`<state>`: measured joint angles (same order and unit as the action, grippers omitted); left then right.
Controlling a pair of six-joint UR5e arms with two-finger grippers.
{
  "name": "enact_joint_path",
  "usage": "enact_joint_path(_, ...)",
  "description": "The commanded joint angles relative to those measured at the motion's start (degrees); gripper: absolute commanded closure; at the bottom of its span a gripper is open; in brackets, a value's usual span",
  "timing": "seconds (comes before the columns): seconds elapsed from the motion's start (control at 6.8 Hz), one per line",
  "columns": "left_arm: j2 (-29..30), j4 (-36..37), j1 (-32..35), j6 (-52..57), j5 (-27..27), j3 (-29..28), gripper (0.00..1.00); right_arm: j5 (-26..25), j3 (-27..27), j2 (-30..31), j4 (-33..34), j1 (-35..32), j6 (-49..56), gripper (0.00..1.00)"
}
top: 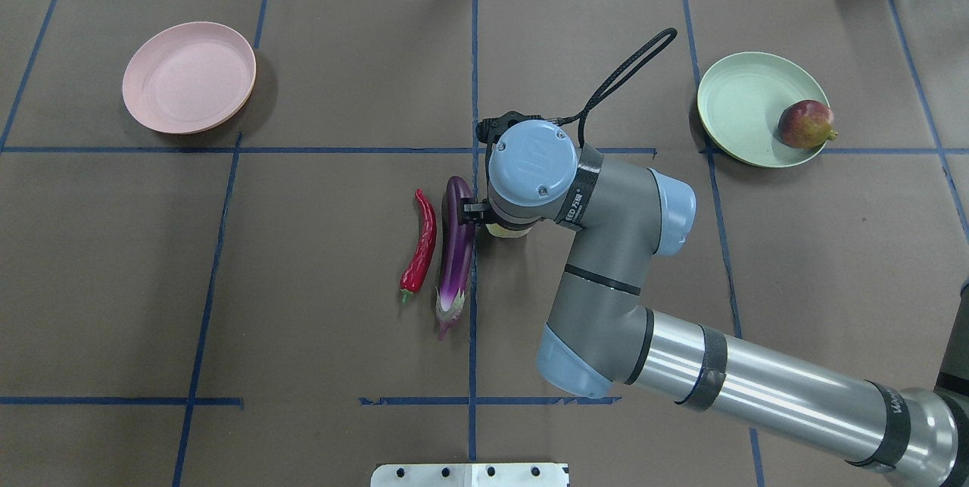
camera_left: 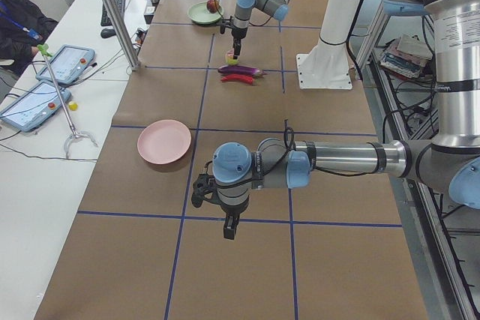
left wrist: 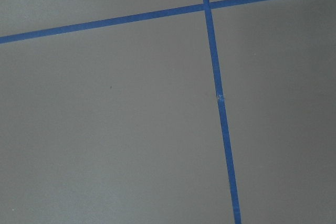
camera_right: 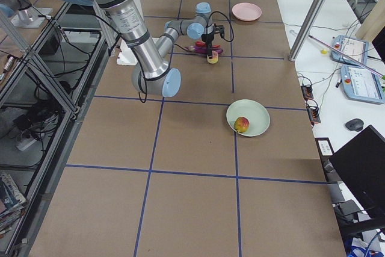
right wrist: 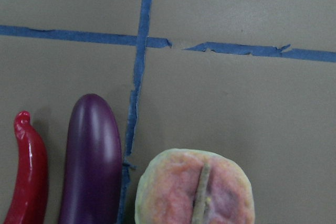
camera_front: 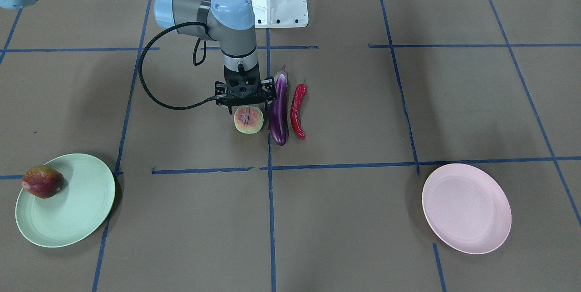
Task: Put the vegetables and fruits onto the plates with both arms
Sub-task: 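Move the right gripper back to the peach and grasp it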
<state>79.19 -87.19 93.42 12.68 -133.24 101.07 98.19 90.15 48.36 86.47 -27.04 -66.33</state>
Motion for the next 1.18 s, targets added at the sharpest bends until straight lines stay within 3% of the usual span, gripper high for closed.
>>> enact_joint_path(0.0, 0.00, 0.00, 0.01, 0.07, 0.00, -0.17, 0.00, -1.06, -1.11, 0.16, 0.10, 0.94, -0.03, 0.00)
enact_joint_path(0.15, 0.00, 0.00, 0.01, -0.02, 0.00, -0.34, 0.00, -1.07, -1.63, -0.01, 0.01, 1.03, -0.03, 0.02)
enact_joint_path(0.29, 0.00, 0.00, -0.08, 0.07, 0.00, -0.52, 0.00, -0.98, -1.90, -0.89, 0.01, 0.85, 0.06, 0.26)
enact_joint_path(0.44, 0.00, 0.00, 0.00, 0.07, 0.00, -0.61, 0.00, -0.98, -1.90, -1.77, 0.01, 0.33, 0.32, 0.30)
enact_joint_path(0.59, 0.00, 0.00, 0.01, 0.07, 0.00, -0.61, 0.00, -0.98, -1.99, -1.69, 0.01, 0.15, 0.85, 0.23)
enact_joint_path(0.74, 0.00, 0.00, 0.01, 0.07, 0.00, -0.61, 0.00, -1.07, -2.34, -1.69, -0.07, -0.03, 0.94, 0.26)
enact_joint_path(0.88, 0.00, 0.00, 0.01, 0.07, 0.00, -0.61, 0.00, -1.07, -2.26, -1.77, -0.16, -0.38, 0.94, 0.72)
enact_joint_path(1.03, 0.00, 0.00, 0.01, 0.07, 0.00, -0.61, 0.00, -0.72, -2.08, -1.95, -0.16, -2.21, 1.11, 0.98)
